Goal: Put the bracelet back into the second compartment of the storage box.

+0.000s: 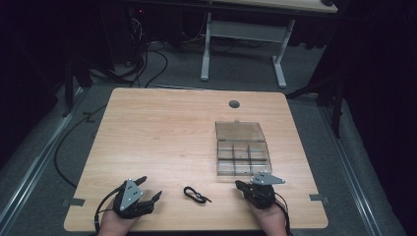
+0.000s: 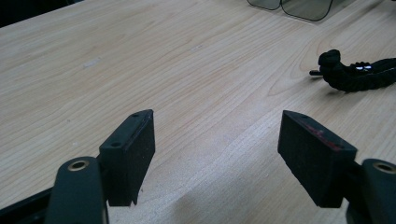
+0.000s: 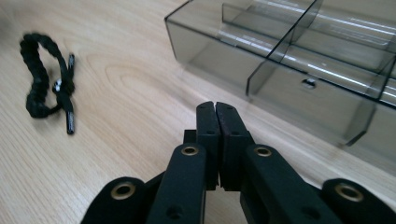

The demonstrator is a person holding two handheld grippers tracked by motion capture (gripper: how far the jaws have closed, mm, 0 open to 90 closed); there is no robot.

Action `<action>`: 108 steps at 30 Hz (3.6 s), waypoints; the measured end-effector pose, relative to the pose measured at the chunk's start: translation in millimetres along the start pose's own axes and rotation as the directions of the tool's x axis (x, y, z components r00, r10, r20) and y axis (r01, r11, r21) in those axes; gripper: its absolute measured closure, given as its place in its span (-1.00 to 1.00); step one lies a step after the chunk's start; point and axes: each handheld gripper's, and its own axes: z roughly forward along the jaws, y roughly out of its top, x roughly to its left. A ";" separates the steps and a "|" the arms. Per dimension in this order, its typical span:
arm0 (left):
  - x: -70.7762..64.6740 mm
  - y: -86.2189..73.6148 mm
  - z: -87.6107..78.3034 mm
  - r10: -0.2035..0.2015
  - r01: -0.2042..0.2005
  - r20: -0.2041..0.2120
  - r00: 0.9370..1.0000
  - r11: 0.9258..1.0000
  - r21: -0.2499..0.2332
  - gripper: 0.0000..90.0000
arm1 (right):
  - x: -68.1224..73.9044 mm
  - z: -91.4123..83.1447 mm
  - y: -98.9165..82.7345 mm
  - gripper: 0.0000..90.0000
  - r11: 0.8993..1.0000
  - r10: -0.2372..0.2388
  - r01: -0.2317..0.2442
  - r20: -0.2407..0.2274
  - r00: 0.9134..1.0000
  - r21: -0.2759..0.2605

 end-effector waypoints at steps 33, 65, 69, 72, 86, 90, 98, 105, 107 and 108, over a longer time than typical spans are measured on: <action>-3.0 0.8 1.4 0.042 -0.042 0.022 0.999 0.999 0.007 -0.43 | 83.0 34.2 28.6 0.93 0.974 -0.218 0.224 -0.161 0.963 0.017; -4.3 0.7 1.2 0.053 -0.053 0.019 0.998 0.999 0.006 -0.43 | 90.8 39.8 18.1 1.00 0.952 -0.266 0.289 -0.191 0.945 0.103; -4.1 0.8 1.4 0.052 -0.052 0.020 0.998 0.999 0.006 -0.43 | 82.4 34.6 15.5 1.00 0.958 -0.247 0.268 -0.175 0.953 0.107; -4.0 0.8 1.4 0.053 -0.053 0.019 0.998 0.999 0.008 -0.43 | 75.8 29.6 13.6 1.00 0.958 -0.240 0.260 -0.160 0.957 0.117; -4.3 0.9 1.5 0.054 -0.054 0.017 0.998 0.999 0.010 -0.43 | 31.4 -2.5 -1.8 1.00 0.974 -0.176 0.180 -0.043 0.984 0.138; -4.4 0.9 1.5 0.055 -0.055 0.016 0.998 0.998 0.010 -0.43 | 21.7 -10.0 -4.9 1.00 0.977 -0.164 0.164 -0.012 0.986 0.139; -4.4 1.0 1.8 0.053 -0.053 0.014 0.998 0.998 0.012 -0.43 | 2.0 -26.9 -18.0 1.00 0.987 -0.106 0.099 0.050 0.993 0.129; -4.6 1.0 1.7 0.055 -0.055 0.016 0.998 0.998 0.012 -0.43 | -1.4 -33.3 -16.8 1.00 0.993 -0.088 0.080 0.085 0.992 0.091; -4.6 0.9 1.6 0.056 -0.056 0.017 0.998 0.998 0.011 -0.43 | -7.8 -30.4 -17.6 1.00 0.993 -0.071 0.061 0.102 0.992 0.100; -4.6 0.9 1.6 0.056 -0.056 0.017 0.998 0.998 0.010 -0.43 | -8.5 -29.4 -18.3 1.00 0.993 -0.066 0.055 0.105 0.992 0.105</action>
